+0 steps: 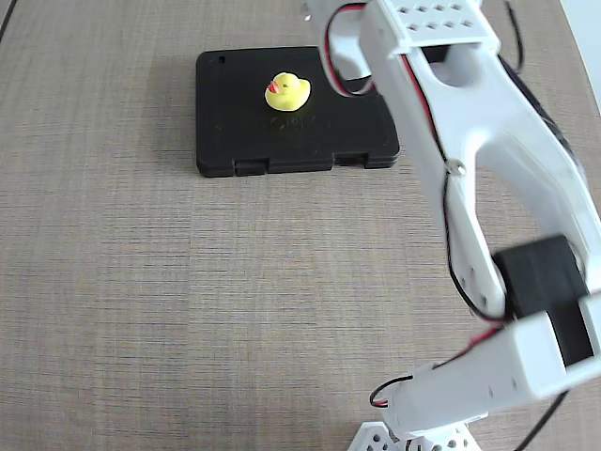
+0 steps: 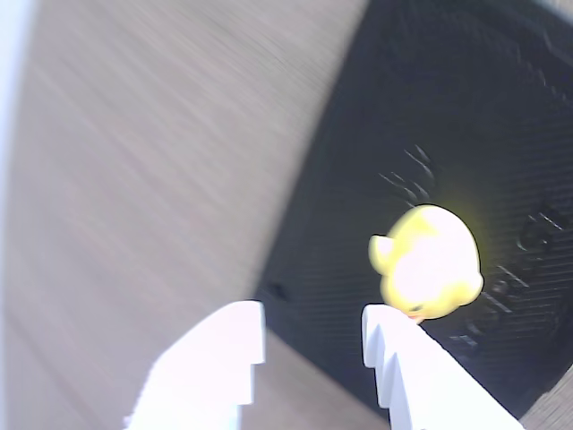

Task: Grasp a duck and put it on the black surface.

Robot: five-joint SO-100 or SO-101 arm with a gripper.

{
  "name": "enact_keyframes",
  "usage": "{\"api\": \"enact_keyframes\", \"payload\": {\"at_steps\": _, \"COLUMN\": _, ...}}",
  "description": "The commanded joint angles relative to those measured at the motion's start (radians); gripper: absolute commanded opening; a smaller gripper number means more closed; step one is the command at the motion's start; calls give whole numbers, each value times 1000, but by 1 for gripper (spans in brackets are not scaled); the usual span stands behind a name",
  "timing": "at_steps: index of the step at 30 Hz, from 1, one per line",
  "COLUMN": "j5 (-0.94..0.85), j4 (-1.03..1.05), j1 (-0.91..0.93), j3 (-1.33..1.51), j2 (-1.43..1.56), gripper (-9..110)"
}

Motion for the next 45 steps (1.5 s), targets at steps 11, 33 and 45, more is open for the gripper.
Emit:
{"api": "enact_keyframes", "payload": {"at_steps": 11, "j5": 48, "j4": 32, "j1": 308, "j3": 623, "j2": 1218, "gripper": 0}}
{"api": "enact_keyframes", "payload": {"at_steps": 33, "j5": 391, "j4": -29, "j1": 356, "j3": 1396, "j2": 1717, "gripper": 0}}
{"api": "enact_keyframes", "payload": {"at_steps": 45, "j5": 222, "j4": -32, "j1": 353, "j3": 1505, "j2": 1715, "gripper": 0}}
